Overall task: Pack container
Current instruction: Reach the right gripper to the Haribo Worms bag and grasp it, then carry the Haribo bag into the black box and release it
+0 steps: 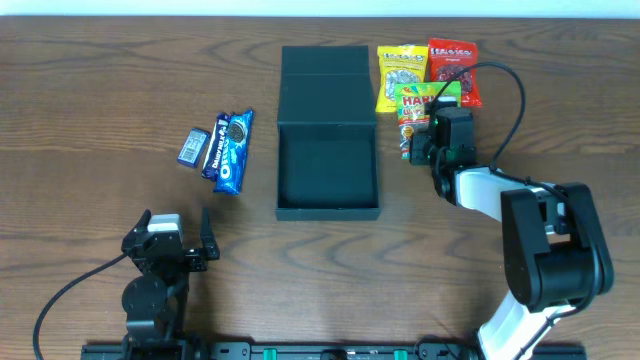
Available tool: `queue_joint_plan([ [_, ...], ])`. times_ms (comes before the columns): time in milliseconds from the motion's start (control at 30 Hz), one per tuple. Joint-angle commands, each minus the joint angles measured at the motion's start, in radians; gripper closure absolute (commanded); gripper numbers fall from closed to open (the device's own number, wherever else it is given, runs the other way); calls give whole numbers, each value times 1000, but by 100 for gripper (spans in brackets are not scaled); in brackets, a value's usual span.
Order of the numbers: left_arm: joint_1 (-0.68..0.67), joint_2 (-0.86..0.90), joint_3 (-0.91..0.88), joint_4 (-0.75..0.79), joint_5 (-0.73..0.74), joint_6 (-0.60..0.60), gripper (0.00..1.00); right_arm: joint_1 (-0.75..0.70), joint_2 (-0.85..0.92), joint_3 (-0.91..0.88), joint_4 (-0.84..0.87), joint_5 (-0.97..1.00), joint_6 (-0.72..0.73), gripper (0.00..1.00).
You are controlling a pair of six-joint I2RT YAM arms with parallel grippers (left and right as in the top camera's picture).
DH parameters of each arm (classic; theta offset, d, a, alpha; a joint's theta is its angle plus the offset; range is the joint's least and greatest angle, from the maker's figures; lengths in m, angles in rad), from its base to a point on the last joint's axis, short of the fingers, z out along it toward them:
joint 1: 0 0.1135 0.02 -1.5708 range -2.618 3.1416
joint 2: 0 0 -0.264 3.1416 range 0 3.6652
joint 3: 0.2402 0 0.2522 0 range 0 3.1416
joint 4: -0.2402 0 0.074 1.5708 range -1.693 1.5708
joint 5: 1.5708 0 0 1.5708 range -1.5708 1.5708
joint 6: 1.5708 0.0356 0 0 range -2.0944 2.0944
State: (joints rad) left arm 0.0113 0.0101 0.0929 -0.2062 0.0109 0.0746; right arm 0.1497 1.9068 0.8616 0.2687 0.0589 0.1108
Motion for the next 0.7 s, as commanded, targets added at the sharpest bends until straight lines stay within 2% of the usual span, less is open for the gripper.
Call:
queue_joint_plan([
  [0, 3, -6, -29, -10, -18, -8, 5, 8, 31, -9, -47, -3, 4, 99],
  [233, 3, -6, -29, -10, -19, -8, 5, 9, 19, -9, -163, -105, 53, 99],
  [333, 3, -6, -29, -10, -18, -8, 5, 9, -21, -9, -214, -208, 163, 99],
  [467, 3, -6, -29, -10, -18, -8, 5, 9, -120, -9, -315, -221, 314, 99],
  [667, 3, -6, -29, -10, -18, -8, 5, 30, -347, -9, -449, -220, 315, 99],
])
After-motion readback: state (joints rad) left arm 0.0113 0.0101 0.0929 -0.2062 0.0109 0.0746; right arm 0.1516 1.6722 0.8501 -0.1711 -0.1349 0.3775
